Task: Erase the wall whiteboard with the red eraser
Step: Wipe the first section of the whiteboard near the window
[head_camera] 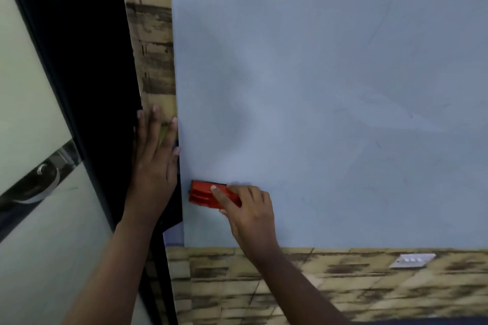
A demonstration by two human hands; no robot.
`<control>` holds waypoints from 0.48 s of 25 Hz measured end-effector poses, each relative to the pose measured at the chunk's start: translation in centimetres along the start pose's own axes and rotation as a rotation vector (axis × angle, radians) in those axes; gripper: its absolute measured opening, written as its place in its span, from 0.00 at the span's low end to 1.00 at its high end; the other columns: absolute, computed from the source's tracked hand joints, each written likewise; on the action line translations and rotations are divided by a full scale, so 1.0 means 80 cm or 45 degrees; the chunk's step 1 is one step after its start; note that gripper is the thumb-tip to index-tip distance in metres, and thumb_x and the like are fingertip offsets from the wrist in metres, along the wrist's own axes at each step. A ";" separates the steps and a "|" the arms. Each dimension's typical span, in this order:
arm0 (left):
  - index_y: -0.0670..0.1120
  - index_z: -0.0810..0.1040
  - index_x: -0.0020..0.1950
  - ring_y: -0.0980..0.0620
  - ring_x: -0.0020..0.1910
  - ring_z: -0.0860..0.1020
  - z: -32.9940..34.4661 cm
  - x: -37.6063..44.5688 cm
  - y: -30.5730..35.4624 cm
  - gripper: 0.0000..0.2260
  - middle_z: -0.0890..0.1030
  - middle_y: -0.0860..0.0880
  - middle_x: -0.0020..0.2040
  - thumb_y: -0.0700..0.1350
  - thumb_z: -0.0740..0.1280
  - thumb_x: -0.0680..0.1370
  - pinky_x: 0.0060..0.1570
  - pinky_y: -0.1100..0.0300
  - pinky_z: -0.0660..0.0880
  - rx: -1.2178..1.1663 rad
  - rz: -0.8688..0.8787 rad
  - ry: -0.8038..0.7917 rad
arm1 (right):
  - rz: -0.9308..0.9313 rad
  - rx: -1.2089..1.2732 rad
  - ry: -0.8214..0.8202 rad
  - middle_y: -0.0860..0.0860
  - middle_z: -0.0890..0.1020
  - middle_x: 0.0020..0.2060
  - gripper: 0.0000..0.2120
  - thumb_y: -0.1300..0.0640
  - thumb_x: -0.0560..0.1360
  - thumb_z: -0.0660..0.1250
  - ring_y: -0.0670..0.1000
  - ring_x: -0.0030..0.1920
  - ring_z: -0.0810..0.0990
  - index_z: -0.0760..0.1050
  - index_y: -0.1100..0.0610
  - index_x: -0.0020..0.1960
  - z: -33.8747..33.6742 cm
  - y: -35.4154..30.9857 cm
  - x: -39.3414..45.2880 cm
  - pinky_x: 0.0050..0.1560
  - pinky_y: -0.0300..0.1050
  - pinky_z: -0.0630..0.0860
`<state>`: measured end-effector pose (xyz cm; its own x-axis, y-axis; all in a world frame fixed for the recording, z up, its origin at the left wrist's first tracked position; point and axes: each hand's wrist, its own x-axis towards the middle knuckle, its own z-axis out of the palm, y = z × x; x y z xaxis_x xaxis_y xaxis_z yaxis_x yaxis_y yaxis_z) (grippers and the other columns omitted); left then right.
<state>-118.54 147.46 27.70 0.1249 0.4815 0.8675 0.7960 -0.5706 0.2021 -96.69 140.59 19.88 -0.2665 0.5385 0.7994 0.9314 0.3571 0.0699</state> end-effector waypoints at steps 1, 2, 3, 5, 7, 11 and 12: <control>0.40 0.63 0.84 0.41 0.86 0.44 -0.001 -0.001 0.000 0.24 0.52 0.40 0.86 0.42 0.58 0.88 0.84 0.41 0.49 0.000 -0.005 -0.010 | 0.042 0.015 0.020 0.53 0.81 0.58 0.30 0.54 0.73 0.79 0.56 0.55 0.79 0.75 0.46 0.73 -0.011 0.005 0.007 0.51 0.52 0.74; 0.40 0.63 0.84 0.40 0.86 0.44 -0.002 -0.002 0.001 0.24 0.53 0.39 0.86 0.42 0.59 0.88 0.84 0.40 0.51 0.002 -0.013 -0.023 | 0.124 0.054 0.067 0.53 0.81 0.58 0.29 0.52 0.73 0.78 0.56 0.55 0.79 0.76 0.46 0.72 -0.025 0.013 0.018 0.51 0.52 0.75; 0.40 0.62 0.84 0.39 0.86 0.44 -0.004 -0.003 0.002 0.24 0.53 0.38 0.86 0.42 0.60 0.87 0.84 0.39 0.51 0.000 -0.015 -0.035 | 0.233 0.120 0.134 0.53 0.81 0.58 0.28 0.51 0.73 0.78 0.55 0.55 0.79 0.77 0.47 0.72 -0.041 0.022 0.032 0.52 0.53 0.76; 0.40 0.63 0.84 0.39 0.86 0.44 -0.007 -0.004 0.005 0.25 0.53 0.37 0.86 0.42 0.61 0.87 0.84 0.39 0.51 -0.010 -0.023 -0.054 | 0.388 0.251 0.289 0.53 0.79 0.57 0.29 0.51 0.73 0.79 0.54 0.54 0.78 0.77 0.50 0.72 -0.073 0.038 0.065 0.51 0.52 0.77; 0.40 0.64 0.83 0.36 0.86 0.45 -0.010 -0.008 0.009 0.24 0.53 0.36 0.86 0.41 0.63 0.87 0.83 0.39 0.53 -0.014 -0.061 -0.050 | 0.398 0.300 0.380 0.53 0.78 0.57 0.29 0.52 0.73 0.80 0.53 0.54 0.77 0.77 0.52 0.72 -0.095 0.048 0.098 0.51 0.53 0.78; 0.43 0.68 0.82 0.38 0.86 0.46 -0.014 -0.030 0.017 0.27 0.52 0.39 0.87 0.38 0.69 0.83 0.83 0.50 0.54 -0.035 -0.192 -0.072 | 0.288 0.317 0.344 0.54 0.79 0.57 0.29 0.53 0.73 0.78 0.54 0.55 0.76 0.76 0.51 0.73 -0.087 0.037 0.115 0.54 0.51 0.74; 0.44 0.68 0.82 0.39 0.86 0.46 -0.015 -0.036 0.019 0.28 0.51 0.40 0.87 0.37 0.70 0.82 0.82 0.50 0.57 -0.020 -0.209 -0.090 | 0.230 0.285 0.279 0.55 0.79 0.57 0.29 0.53 0.74 0.78 0.56 0.54 0.77 0.76 0.50 0.73 -0.071 0.029 0.099 0.53 0.52 0.72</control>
<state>-118.38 144.42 26.03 0.0354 0.6144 0.7882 0.8000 -0.4901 0.3461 -95.22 141.32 29.78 -0.0204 0.4406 0.8975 0.8748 0.4425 -0.1974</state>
